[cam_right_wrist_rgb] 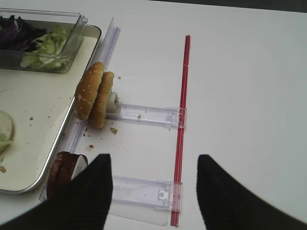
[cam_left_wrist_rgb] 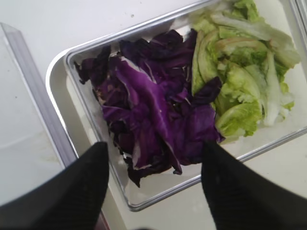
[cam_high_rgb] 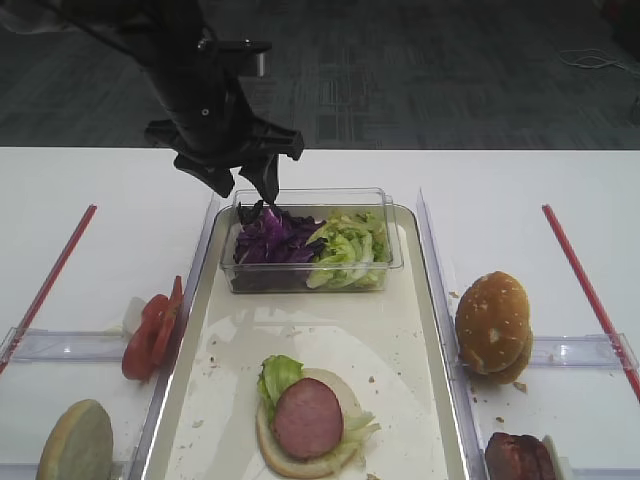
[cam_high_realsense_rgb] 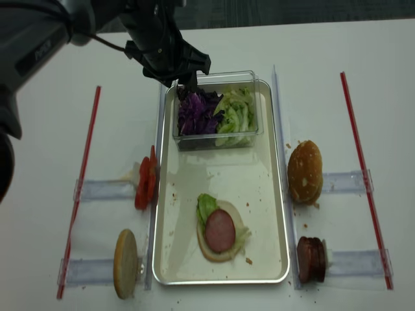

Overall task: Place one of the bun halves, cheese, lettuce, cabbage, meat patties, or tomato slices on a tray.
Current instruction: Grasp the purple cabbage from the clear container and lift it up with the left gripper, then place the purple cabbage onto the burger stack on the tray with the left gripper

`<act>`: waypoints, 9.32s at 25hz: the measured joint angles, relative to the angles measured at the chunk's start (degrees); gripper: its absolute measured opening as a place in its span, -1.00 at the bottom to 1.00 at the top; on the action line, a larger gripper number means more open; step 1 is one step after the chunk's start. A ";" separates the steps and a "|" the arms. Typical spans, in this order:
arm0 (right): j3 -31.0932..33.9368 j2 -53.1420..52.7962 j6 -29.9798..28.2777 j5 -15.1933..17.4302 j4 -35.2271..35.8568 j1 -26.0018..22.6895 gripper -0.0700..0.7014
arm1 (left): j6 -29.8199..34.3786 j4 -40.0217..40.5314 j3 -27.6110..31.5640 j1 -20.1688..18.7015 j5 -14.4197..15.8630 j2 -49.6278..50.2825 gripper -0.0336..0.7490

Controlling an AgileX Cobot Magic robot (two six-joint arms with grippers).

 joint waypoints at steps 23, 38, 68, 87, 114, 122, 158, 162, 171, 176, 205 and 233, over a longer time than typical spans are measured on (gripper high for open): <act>0.00 0.00 0.00 0.00 -0.02 0.00 0.23 | 0.00 -1.69 -10.23 -1.66 3.90 13.76 0.13; 0.00 0.00 0.20 0.00 -0.12 0.00 0.23 | 0.00 -1.31 -10.96 -1.66 3.45 15.92 -0.03; 0.00 0.00 0.45 -0.10 -0.12 0.00 0.23 | 0.00 1.19 -13.84 -1.66 8.74 15.81 -0.72; 0.00 0.00 0.45 -0.10 -0.12 0.00 0.23 | 0.00 5.74 -20.39 -1.90 13.36 14.51 -0.73; 0.00 0.00 0.45 -0.10 -0.12 0.00 0.23 | 0.00 4.14 11.84 -2.88 5.31 -9.86 -0.73; 0.00 0.00 0.45 -0.10 -0.12 0.00 0.23 | 0.11 2.50 25.70 -2.88 0.75 -17.63 -0.73; 0.00 0.00 0.45 0.01 -0.22 0.00 0.23 | 31.52 -10.80 32.31 -10.92 -1.94 -20.24 -0.73; 0.00 0.00 0.45 0.01 -0.22 0.00 0.23 | 32.33 -10.61 32.31 -10.92 -1.94 -20.24 -0.73; 0.00 0.00 0.45 0.01 -0.22 0.00 0.23 | 32.68 -3.97 29.85 -17.31 -2.04 -17.94 -0.73; 0.00 0.00 0.45 0.01 -0.32 0.00 0.23 | 32.08 -3.19 24.31 -19.25 0.23 -12.79 -0.73; 0.00 0.00 0.67 0.01 -0.32 0.00 0.23 | 25.56 -4.60 22.05 -20.67 -0.75 -4.29 -0.73; 0.00 0.00 0.67 0.01 -0.32 0.00 0.23 | 17.52 -4.63 22.05 -20.67 1.86 -4.29 -0.05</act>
